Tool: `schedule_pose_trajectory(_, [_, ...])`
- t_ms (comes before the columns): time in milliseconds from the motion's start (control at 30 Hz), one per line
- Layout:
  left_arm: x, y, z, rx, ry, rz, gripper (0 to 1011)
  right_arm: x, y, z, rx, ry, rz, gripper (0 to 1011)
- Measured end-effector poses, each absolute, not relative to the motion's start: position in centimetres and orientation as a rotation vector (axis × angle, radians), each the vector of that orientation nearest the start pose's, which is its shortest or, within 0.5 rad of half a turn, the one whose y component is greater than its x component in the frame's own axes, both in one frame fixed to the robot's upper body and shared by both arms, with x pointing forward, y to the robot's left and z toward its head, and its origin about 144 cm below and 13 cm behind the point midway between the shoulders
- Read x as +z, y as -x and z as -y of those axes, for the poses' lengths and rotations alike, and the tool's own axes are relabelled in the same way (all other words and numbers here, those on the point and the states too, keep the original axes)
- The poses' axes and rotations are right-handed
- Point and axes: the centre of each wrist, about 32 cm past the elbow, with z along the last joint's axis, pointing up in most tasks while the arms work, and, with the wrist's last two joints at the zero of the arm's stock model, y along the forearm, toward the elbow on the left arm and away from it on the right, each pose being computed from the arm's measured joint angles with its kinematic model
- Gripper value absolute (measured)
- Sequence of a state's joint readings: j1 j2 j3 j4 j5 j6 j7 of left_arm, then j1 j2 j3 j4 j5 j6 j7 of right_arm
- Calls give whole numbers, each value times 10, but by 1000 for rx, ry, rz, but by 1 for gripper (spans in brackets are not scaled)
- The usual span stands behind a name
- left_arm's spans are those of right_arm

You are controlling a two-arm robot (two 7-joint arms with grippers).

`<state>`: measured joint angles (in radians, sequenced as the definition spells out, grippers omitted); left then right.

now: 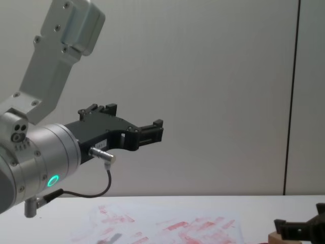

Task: Use the one hand to pick up the stamp and affix it onto the A4 paper.

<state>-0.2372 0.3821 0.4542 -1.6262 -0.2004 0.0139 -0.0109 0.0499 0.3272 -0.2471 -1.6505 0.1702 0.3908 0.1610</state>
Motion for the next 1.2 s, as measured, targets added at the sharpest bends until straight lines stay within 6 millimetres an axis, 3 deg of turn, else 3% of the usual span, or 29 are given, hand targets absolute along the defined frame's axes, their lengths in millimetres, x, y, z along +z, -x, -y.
schedule_pose_trajectory(867, [1204,-492,-198,1124,-61,268,1002,1154,-480,225,-1106,477,-150,1003])
schedule_pose_trajectory(1200, [1204,-492,-198,1124,-61,268,1001,1151,-483,222,-1096,489,-149,782])
